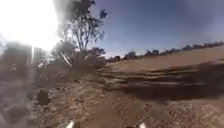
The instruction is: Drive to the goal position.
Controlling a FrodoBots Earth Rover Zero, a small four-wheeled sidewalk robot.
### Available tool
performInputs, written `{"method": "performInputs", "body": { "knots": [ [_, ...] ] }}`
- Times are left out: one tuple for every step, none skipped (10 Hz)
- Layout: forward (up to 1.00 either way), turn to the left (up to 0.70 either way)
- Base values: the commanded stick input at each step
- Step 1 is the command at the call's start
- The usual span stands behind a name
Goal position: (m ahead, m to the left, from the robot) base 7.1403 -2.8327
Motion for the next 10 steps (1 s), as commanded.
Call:
{"method": "performInputs", "body": {
  "knots": [
    [0.70,0.00],
    [0.70,0.00],
    [0.70,0.00],
    [0.70,0.00],
    [0.70,0.00],
    [0.70,0.00],
    [0.70,0.00],
    [0.70,0.00],
    [0.70,0.00],
    [0.70,0.00]
  ]
}}
